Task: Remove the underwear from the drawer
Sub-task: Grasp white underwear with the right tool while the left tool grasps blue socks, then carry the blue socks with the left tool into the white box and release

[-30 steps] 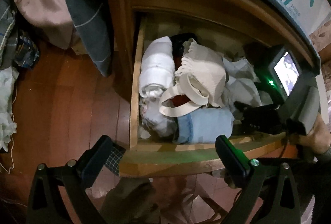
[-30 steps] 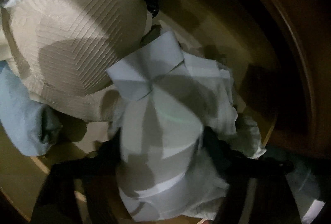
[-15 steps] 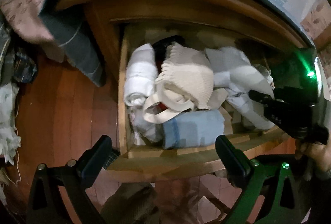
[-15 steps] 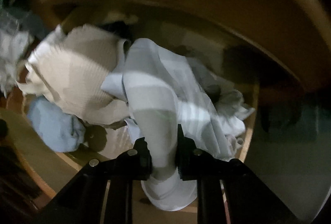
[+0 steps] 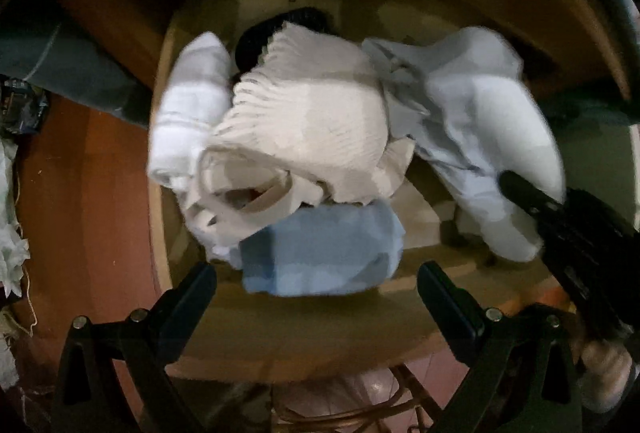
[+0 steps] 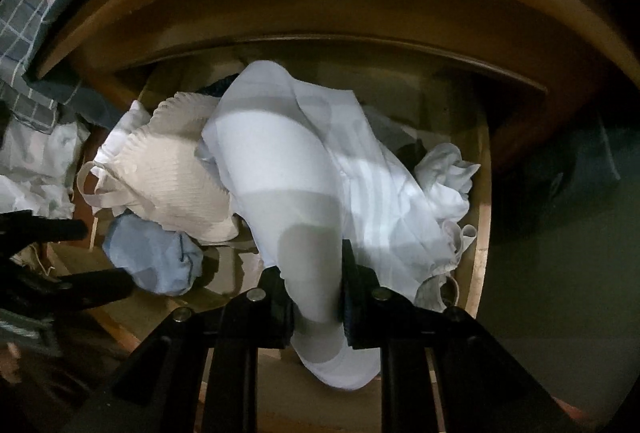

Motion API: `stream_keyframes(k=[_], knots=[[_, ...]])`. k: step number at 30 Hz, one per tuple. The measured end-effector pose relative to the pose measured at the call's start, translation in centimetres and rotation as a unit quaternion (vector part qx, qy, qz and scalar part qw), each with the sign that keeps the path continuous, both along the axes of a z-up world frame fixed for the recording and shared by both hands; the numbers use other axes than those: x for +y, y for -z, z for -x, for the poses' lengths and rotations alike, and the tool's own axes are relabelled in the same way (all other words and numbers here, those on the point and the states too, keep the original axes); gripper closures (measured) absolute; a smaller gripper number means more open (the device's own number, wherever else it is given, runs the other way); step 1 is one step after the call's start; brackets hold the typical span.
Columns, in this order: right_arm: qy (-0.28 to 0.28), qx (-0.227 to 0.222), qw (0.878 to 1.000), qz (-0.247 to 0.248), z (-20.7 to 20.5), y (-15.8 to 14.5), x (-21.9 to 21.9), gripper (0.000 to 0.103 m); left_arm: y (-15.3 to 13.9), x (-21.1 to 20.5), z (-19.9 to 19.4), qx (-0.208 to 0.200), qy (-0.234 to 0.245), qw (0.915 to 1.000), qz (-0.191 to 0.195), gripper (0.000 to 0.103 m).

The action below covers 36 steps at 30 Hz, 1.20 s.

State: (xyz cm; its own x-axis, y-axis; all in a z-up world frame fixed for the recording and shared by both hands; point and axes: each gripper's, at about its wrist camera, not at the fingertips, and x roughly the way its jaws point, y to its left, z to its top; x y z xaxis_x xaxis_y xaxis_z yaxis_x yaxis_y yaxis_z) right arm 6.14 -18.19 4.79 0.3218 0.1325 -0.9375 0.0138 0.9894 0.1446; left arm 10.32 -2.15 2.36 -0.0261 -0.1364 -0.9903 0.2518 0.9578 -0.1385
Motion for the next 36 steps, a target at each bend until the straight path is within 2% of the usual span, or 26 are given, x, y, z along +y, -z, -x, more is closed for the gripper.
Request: stream_keyframes(k=[7,11,13,14,15,17,20,30,36], knots=[[0.016,0.002,1.000,-0.026,0.1,0.0,-0.8,0.087,3.2,-0.7,-0.6,0.017,-0.013,0.9992,-0.034,0.000],[0.013,0.006,1.000,-0.025,-0.2,0.4,-0.5,0.087,4.2,-0.4,-0.8,0.036,-0.036,0.9982,-0.032,0.001],[0.012,0.006,1.000,-0.024,-0.3,0.5,-0.4,0.087,4.4,0.0,-0.9,0.048,-0.049,0.9975,-0.017,0.016],[0.011,0.007,1.000,-0.023,-0.3,0.5,-0.3,0.087,4.4,0.2,-0.9,0.060,-0.055,0.9966,-0.004,0.029],[0.011,0.006,1.000,-0.023,-0.3,0.5,-0.3,0.086,4.3,0.4,-0.8,0.060,-0.062,0.9962,-0.002,0.032],[0.011,0.006,1.000,-0.022,-0.1,0.4,-0.3,0.086,3.6,0.3,-0.6,0.054,-0.062,0.9966,-0.001,0.038],[0.014,0.007,1.000,-0.024,-0.2,0.3,-0.6,0.086,2.2,0.3,-0.2,0.040,-0.059,0.9975,0.005,0.040],[0.012,-0.004,1.000,-0.015,0.1,0.1,-0.3,0.086,-4.1,0.6,2.0,-0.013,-0.006,0.9978,0.064,0.040],[0.023,-0.011,1.000,-0.018,0.2,0.0,-0.9,0.086,-9.5,1.7,3.9,-0.066,0.024,0.9939,0.085,0.040]])
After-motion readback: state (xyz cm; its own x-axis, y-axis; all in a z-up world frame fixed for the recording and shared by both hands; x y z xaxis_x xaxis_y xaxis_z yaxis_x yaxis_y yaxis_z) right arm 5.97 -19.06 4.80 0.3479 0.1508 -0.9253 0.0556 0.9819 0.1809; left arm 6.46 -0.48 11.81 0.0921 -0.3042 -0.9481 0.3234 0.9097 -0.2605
